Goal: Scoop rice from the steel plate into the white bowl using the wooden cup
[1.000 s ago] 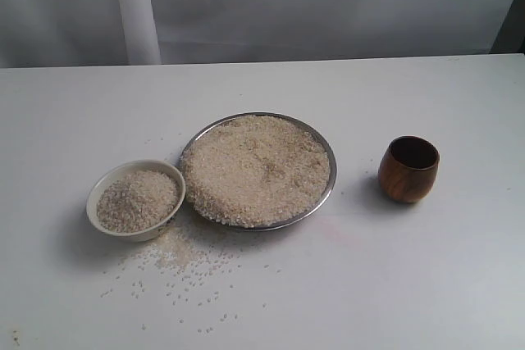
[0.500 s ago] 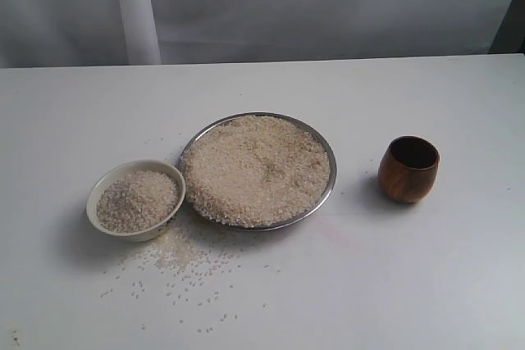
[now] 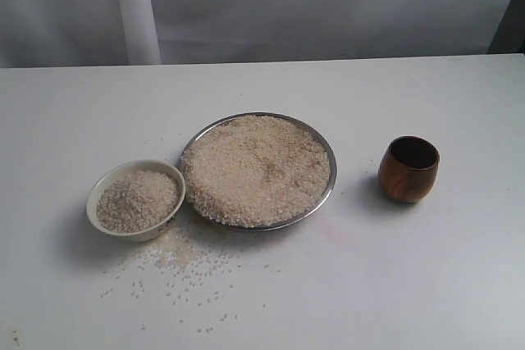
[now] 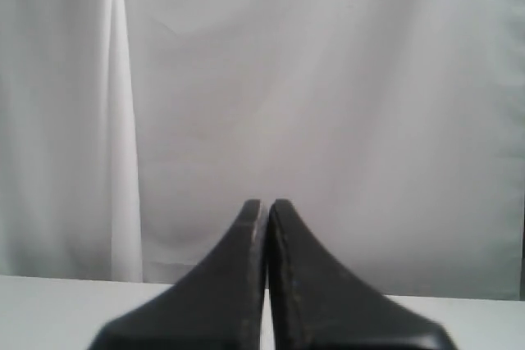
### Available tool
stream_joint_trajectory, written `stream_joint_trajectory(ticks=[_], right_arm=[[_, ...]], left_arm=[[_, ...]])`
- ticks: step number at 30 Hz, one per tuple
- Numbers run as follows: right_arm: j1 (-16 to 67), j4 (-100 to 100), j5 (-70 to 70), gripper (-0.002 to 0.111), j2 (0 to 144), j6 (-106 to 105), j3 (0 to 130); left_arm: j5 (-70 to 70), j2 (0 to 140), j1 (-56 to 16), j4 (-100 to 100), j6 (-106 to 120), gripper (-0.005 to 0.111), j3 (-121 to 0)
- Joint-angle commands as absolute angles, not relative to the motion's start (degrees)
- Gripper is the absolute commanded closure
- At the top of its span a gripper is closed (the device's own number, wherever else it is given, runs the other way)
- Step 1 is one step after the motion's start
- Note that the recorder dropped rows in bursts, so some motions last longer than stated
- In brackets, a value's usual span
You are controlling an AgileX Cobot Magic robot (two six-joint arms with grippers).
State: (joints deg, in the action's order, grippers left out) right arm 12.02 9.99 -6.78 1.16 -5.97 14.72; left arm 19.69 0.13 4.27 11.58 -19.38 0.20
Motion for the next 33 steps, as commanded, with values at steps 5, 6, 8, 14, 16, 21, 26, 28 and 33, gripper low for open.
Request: stream_joint_trajectory(ticks=[5, 6, 8, 14, 16, 21, 26, 28, 33], right_arm=[[12.01, 9.43, 8.61, 0.108, 0.00, -9.01, 0.00], [12.01, 9.43, 8.78, 0.108, 0.00, -9.25, 0.00], [12.01, 9.43, 6.10, 0.108, 0.00, -10.10, 0.00], [12.01, 9.43, 4.55, 0.108, 0.00, -10.77, 0.00], [12.01, 9.43, 4.14, 0.108, 0.00, -10.77, 0.00], [12.01, 9.64, 3.21, 0.108, 0.00, -10.49, 0.00], [12.01, 9.64, 3.21, 0.108, 0.00, -10.49, 0.00], [12.01, 9.64, 3.21, 0.108, 0.00, -10.49, 0.00], [12.01, 9.64, 3.21, 0.108, 0.00, -10.49, 0.00]], left_arm=[[19.33, 0.00, 4.01, 11.26, -19.45, 0.107, 0.00], [19.33, 0.00, 4.01, 11.26, -19.45, 0.107, 0.00], [19.33, 0.00, 4.01, 11.26, -19.45, 0.107, 0.00], [19.33, 0.00, 4.01, 11.26, -19.45, 0.107, 0.00], [19.33, 0.00, 4.01, 11.26, -19.45, 0.107, 0.00], [19.33, 0.00, 4.01, 11.26, -19.45, 0.107, 0.00], [19.33, 0.00, 4.01, 11.26, -19.45, 0.107, 0.00], [19.33, 0.00, 4.01, 11.26, -19.45, 0.107, 0.00], [19.33, 0.00, 4.01, 11.26, -19.45, 0.107, 0.00]])
